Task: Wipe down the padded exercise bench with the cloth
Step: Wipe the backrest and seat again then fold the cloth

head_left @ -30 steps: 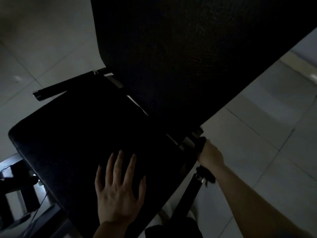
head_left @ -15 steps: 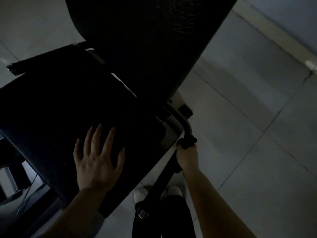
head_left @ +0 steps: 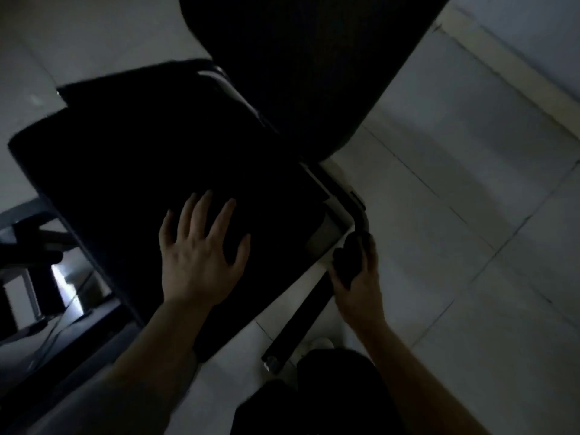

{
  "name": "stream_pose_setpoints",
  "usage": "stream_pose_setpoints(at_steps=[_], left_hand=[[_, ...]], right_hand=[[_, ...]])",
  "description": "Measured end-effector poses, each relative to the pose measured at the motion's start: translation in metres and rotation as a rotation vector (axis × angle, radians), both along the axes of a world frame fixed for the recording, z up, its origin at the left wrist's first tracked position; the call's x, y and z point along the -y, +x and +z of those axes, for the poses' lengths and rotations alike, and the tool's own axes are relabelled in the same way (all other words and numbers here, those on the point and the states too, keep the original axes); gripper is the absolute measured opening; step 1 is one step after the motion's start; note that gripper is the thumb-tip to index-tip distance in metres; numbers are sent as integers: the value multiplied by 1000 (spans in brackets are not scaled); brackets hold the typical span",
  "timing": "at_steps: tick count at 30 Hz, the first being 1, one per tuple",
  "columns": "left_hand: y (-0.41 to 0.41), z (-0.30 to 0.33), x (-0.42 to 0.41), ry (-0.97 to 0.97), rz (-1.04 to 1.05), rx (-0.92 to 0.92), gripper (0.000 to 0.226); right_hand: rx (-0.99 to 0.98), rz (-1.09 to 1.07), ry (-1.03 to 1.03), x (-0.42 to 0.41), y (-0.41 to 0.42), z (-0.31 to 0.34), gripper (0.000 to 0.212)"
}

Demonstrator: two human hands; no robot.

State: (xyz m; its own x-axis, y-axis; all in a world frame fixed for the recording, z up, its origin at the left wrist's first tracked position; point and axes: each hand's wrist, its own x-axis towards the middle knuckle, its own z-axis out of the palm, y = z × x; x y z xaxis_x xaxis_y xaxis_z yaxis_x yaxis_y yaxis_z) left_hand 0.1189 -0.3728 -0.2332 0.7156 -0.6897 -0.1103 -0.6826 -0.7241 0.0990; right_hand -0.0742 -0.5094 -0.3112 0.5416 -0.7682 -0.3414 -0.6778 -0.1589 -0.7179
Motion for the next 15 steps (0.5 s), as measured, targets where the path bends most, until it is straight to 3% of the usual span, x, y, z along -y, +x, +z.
stream_pose_setpoints(at_steps=[4, 9, 12, 15], left_hand=[[0, -8, -4, -77, -12, 56, 66], [3, -14, -6, -246, -71, 134, 51], [-2, -15, -13, -417, -161, 260, 33], [-7, -9, -17, -443, -189, 274, 30]], right_hand=[[81, 317, -315, -60, -38, -10, 71], [221, 655, -669, -11, -25, -18, 60], [226, 486, -667, 29, -8, -15, 55], [340, 276, -694, -4, -2, -27, 46]])
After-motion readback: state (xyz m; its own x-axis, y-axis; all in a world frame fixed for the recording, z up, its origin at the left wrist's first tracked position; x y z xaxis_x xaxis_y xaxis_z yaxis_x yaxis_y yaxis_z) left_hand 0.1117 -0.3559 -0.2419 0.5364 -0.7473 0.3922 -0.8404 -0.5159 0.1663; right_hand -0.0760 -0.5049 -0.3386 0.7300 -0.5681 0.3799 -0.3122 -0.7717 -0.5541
